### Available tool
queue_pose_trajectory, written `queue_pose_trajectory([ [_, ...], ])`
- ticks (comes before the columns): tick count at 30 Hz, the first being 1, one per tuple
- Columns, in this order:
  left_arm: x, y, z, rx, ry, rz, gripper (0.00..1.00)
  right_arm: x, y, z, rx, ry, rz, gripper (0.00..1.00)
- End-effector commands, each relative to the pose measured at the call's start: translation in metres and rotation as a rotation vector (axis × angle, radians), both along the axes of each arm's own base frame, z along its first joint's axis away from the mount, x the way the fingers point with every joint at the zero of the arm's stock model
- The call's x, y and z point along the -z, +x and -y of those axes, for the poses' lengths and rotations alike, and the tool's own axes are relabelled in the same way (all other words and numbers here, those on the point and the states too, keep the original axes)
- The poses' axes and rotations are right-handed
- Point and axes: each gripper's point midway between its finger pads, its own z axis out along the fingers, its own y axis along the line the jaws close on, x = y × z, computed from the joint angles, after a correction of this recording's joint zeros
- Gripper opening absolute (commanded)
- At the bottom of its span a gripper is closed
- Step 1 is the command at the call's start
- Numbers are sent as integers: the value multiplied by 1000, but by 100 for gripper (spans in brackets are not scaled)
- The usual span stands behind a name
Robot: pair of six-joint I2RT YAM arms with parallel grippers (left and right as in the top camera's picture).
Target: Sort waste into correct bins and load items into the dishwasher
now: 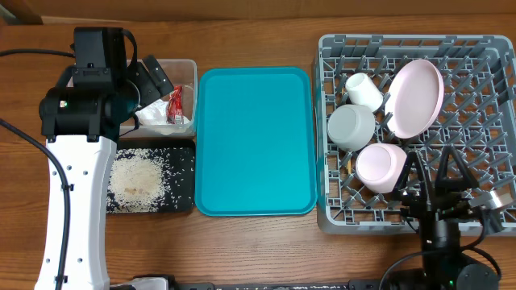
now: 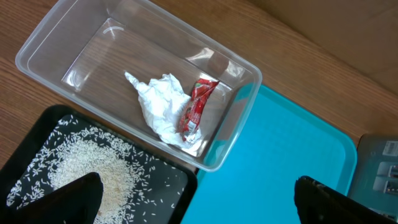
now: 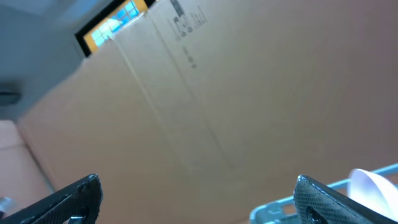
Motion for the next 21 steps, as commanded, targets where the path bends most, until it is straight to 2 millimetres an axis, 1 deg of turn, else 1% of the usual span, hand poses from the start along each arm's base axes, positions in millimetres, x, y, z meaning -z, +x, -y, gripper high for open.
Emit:
queue_pose_trajectory([
  [1,-4,2,-2,-10,1,11,100,12,1,4,64,-89,4,100],
  [3,-4,2,-2,-10,1,11,100,21,4,3,78,-145,-3,100],
  [5,-4,2,-2,-10,1,11,100,31,8,-4,70,-245,-12,100],
  [8,-4,2,-2,-10,1,11,100,51,13,-13,55,-366,-31,100],
  [10,-4,2,-2,-10,1,11,100,65,15,-17,48,-411,-43,100],
  [16,-4,2,-2,-10,1,11,100,105,26,-15,53,-444,-113,100],
  [18,-4,2,-2,-10,1,11,100,118,28,-13,51,-453,-168,100],
  [21,-4,2,-2,-10,1,11,100,144,31,-8,54,-483,-273,100],
])
